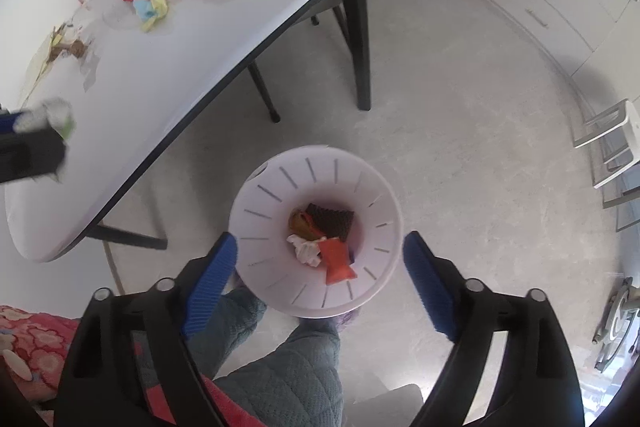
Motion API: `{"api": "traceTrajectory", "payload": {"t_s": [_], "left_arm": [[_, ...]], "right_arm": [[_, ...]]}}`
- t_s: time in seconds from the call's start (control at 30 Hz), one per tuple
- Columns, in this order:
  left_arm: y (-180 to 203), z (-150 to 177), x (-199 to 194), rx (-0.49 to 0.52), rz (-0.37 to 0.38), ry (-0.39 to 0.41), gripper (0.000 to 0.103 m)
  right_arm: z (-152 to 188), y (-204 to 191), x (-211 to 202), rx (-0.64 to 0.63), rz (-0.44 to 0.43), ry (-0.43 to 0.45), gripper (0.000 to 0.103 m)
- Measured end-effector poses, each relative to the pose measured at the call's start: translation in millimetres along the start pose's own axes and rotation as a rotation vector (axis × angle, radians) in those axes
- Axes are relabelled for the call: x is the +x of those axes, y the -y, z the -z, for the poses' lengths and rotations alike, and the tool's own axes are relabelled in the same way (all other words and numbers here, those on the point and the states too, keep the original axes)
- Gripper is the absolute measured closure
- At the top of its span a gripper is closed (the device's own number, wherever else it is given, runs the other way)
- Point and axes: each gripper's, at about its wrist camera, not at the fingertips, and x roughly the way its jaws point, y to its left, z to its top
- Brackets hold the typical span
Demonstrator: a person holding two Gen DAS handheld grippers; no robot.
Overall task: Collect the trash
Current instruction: 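Drop the orange-red wrapper and grey paper into the pink bin, then move both open grippers back over the table toward the remaining trash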
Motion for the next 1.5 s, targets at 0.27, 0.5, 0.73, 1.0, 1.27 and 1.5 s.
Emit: {"api": "traceTrajectory", "payload": {"t_s": [0.27, 0.5, 0.73, 1.0, 1.27, 1.5], "left_arm": [[24.1, -1.3, 26.2, -0.026, 0.032, -0.030, 0.063], [41.6, -3.2, 29.6, -0.090, -0.022, -0.002, 0.013], [38.1, -4.7, 5.0, -0.184, -0.098, 0.083, 0.011], [24.8, -3.9, -25.5, -0.294, -0.173, 0.168, 0.008], [5.8, 5.5, -48.1, -0.389, -0.226, 0.201, 0.008], [-20.4, 17.6, -64.7, -0.442, -0.285, 0.216, 0.008]], "right_arm": [[2.1, 47.9, -55.4, 0.089, 0.015, 0.083, 0.008], [3.5, 73.6, -73.3, 0.100, 0.015, 0.103, 0.005], [-2.2, 80.2, -79.9, 0.057, -0.016, 0.117, 0.005], [-21.3, 76.7, -86.6, -0.012, -0.054, 0.156, 0.002], [-34.5, 65.7, -85.5, -0.055, -0.084, 0.156, 0.002], [-51.2, 37.8, -79.0, -0.082, -0.106, 0.141, 0.002]]}}
